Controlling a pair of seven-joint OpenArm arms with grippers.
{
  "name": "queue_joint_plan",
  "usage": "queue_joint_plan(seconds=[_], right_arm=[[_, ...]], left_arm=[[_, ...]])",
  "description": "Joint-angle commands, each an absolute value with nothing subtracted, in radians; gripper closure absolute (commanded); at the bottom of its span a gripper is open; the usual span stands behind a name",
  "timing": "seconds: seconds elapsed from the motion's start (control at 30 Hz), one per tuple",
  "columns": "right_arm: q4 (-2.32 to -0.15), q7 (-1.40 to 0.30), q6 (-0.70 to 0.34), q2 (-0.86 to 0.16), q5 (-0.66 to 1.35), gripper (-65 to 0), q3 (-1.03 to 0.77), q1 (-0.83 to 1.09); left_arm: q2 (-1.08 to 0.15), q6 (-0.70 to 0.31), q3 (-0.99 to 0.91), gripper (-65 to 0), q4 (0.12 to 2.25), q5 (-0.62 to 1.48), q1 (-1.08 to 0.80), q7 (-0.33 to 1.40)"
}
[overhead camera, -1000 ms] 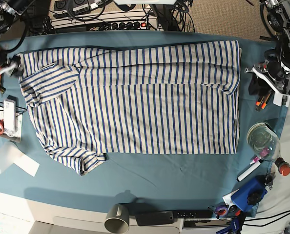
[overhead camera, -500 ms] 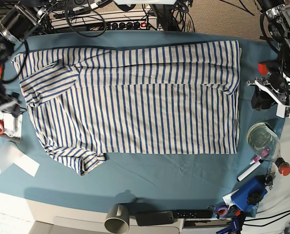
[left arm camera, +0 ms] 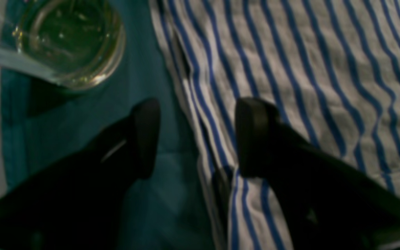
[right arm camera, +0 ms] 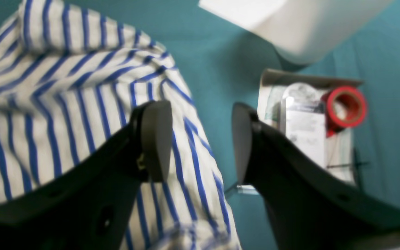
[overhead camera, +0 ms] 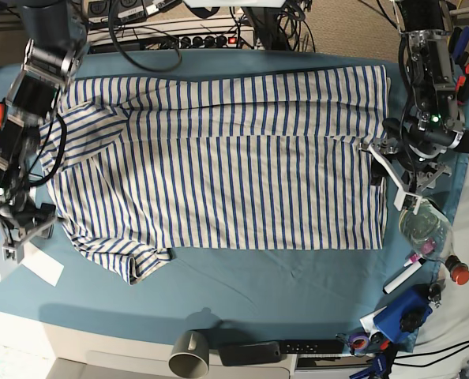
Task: Fold the T-shirt properly
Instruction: 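Release the shirt and move both grippers toward the shirt's sides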
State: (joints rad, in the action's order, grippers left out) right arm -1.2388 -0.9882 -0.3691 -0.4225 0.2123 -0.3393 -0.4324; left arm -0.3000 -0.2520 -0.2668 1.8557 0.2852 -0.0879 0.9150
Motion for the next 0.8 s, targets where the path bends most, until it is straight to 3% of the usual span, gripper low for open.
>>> queue_joint_plan(seconds=[0.0,0.4,0.77], right_arm=[[-1.214,-0.942,-0.369,-0.443,0.211,-28.1,-0.341,-0.491],[-0.732,-0.793,-0.38,-0.443,0.138,-28.1,-0.339,-0.758],[-0.51,-0.676,-0.376,-0.432,0.069,-28.1,-0.339,-0.798]], left_arm=[[-0.313,-0.243,-0.271,-34.9,1.873,0.289,-0.077,0.897],[-0.313,-0.243,-0.271,-34.8,1.865,0.291,-0.078,0.901],[-0.313,-0.244,-0.271,-34.8,1.865,0.291,-0.078,0.917]])
